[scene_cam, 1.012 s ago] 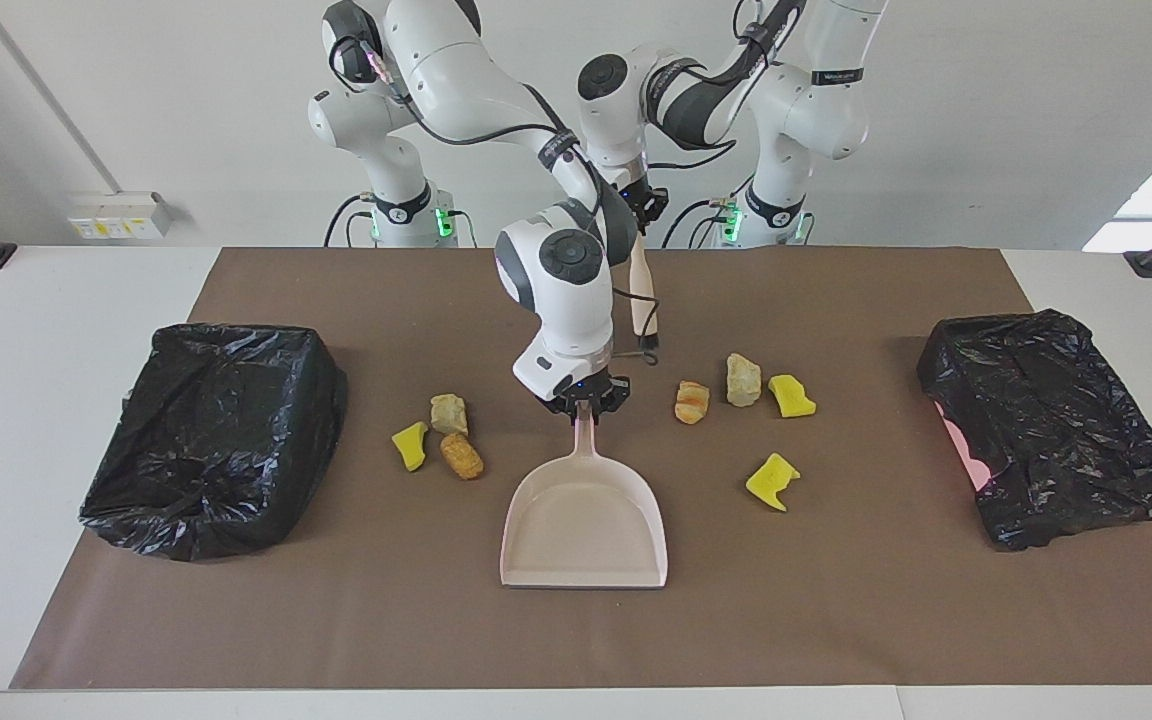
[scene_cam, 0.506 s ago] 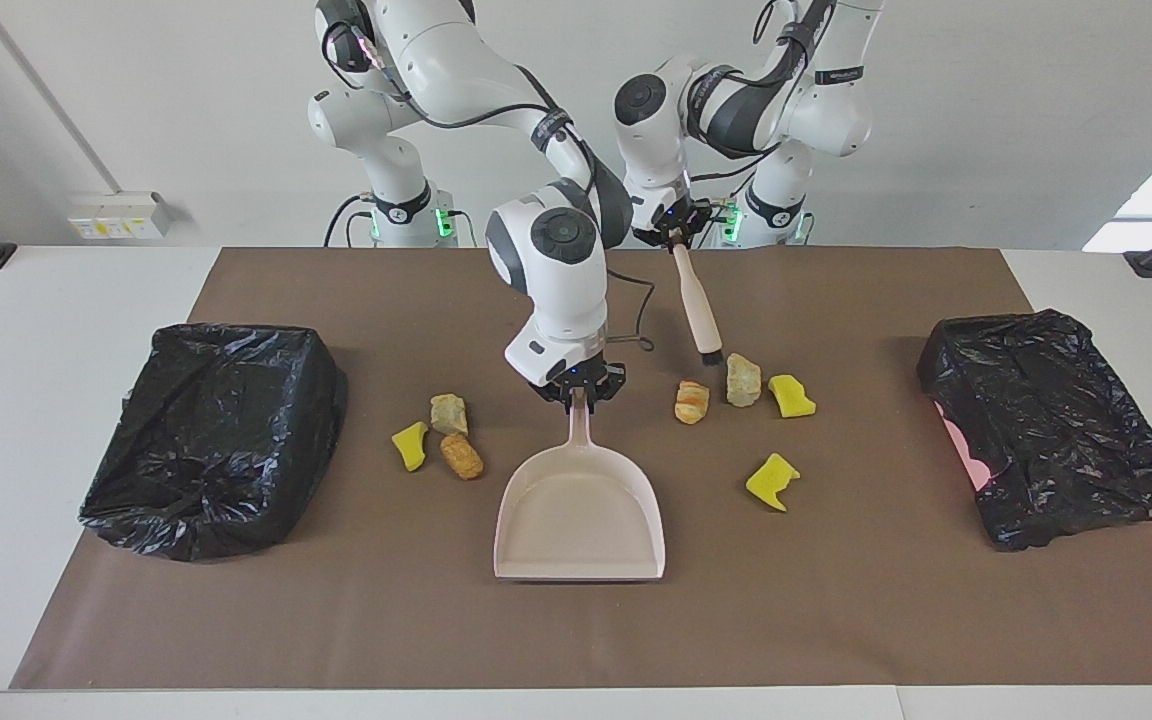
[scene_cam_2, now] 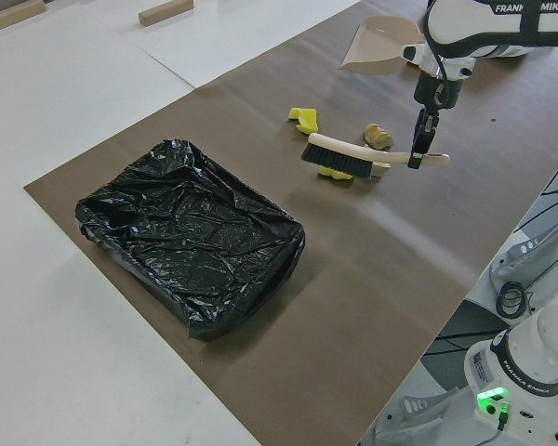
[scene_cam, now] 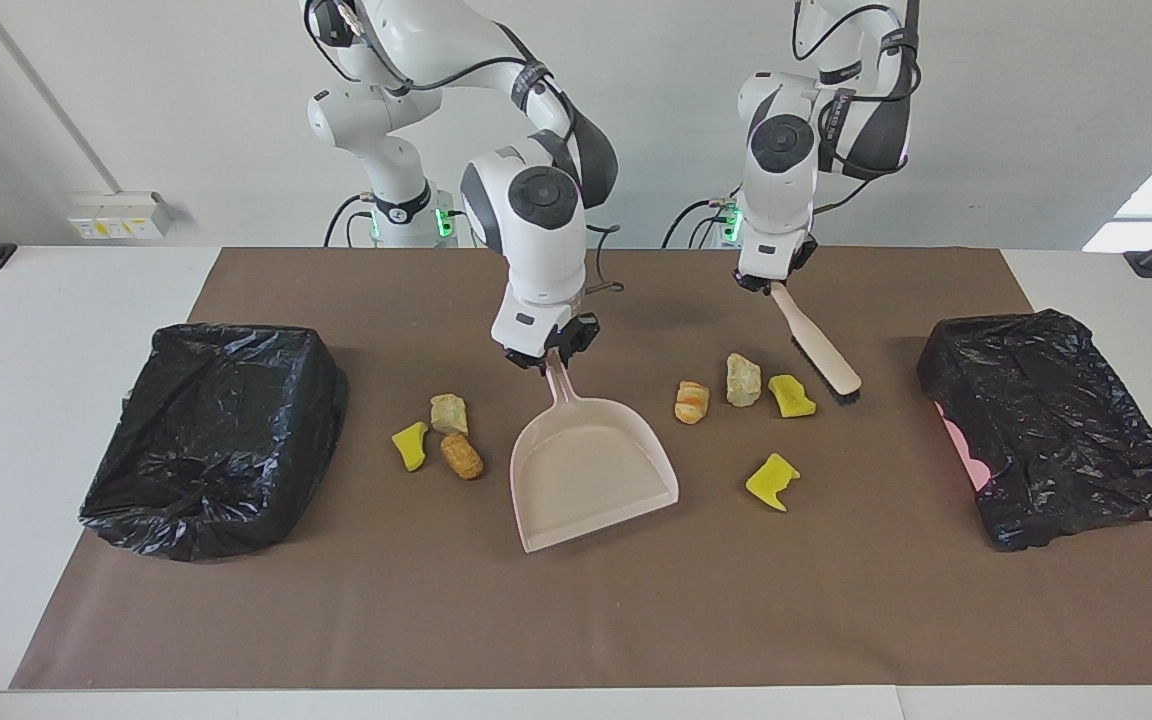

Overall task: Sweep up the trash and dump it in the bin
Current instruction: 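Grasp the dustpan with the right gripper while the left gripper grasps the brush, then sweep scraps into the dustpan with the brush held by the left gripper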

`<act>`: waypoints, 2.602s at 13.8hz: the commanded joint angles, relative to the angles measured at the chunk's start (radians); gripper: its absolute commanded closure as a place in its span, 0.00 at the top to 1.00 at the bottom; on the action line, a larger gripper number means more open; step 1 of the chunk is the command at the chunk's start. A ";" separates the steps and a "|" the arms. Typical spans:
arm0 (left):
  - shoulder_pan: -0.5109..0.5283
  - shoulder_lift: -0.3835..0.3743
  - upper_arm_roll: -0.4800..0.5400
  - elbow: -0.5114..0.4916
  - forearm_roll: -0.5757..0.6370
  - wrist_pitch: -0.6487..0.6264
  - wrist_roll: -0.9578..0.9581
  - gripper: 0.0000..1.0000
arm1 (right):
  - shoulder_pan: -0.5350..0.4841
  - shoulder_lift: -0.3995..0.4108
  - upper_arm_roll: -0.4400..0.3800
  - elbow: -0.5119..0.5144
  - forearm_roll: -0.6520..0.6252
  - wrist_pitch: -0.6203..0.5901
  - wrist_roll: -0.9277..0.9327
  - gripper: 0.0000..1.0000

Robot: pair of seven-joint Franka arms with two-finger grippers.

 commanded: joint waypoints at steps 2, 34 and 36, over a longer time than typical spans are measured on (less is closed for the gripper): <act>-0.010 -0.038 -0.014 -0.080 -0.033 0.085 -0.001 0.00 | -0.001 -0.086 0.012 -0.136 -0.092 0.037 -0.227 0.00; -0.167 0.151 -0.011 0.147 -0.432 0.156 0.679 0.00 | 0.156 -0.033 0.021 -0.314 -0.134 0.264 -0.207 0.00; -0.124 0.156 -0.011 0.150 -0.345 0.160 0.693 0.00 | 0.156 -0.033 0.021 -0.314 -0.134 0.264 -0.207 0.00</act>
